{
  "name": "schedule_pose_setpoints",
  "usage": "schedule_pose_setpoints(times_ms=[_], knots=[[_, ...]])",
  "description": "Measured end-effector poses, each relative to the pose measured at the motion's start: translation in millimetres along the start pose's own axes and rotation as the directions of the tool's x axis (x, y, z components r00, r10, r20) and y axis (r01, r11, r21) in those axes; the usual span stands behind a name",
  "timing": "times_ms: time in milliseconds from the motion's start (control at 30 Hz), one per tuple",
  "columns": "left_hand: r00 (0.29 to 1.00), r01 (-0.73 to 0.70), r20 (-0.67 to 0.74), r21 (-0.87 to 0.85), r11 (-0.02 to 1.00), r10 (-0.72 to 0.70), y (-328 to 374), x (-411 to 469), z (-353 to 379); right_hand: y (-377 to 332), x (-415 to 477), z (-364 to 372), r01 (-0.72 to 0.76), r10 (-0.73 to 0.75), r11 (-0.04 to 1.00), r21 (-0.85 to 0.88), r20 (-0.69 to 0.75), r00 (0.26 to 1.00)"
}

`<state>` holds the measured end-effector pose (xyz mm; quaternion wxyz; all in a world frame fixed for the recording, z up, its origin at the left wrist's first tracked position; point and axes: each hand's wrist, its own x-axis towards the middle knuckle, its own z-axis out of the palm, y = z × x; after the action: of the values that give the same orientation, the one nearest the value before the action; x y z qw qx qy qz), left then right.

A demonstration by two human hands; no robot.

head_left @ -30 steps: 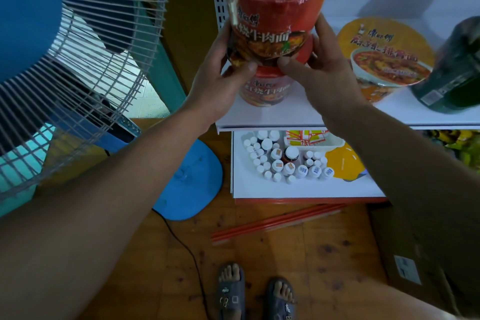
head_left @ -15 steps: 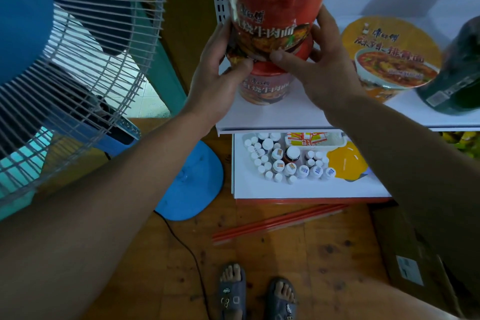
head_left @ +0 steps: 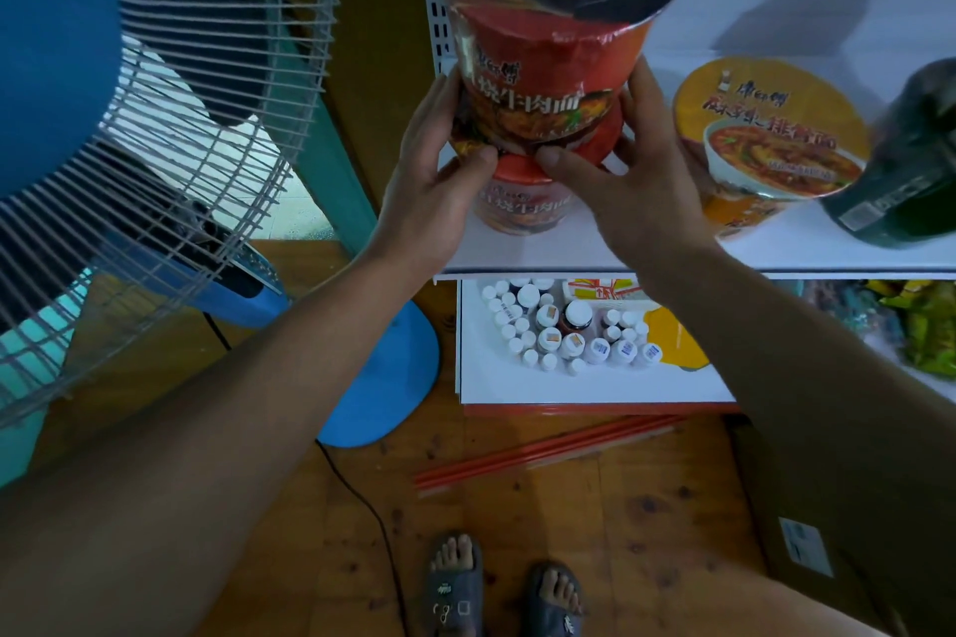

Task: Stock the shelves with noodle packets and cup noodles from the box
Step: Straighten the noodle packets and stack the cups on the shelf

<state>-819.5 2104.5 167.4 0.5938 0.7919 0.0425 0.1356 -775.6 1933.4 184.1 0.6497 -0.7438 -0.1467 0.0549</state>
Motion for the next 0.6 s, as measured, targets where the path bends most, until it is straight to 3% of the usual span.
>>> schedule_pose_setpoints(times_ms=[500,600], knots=[[1.0,0.009,0.019,-0.054,0.999,-0.008,-14.6,4.2,-1.9,-4.7,-7.0,8.3,-0.031,0.028,0.997,-0.066,-0.046,0.999],[0.996,0.066,-0.057,-0.044,0.997,-0.069,-12.0,-6.0,-1.0,-11.7,-9.7,6.3,-0.079,0.071,0.989,-0.126,-0.067,0.995]])
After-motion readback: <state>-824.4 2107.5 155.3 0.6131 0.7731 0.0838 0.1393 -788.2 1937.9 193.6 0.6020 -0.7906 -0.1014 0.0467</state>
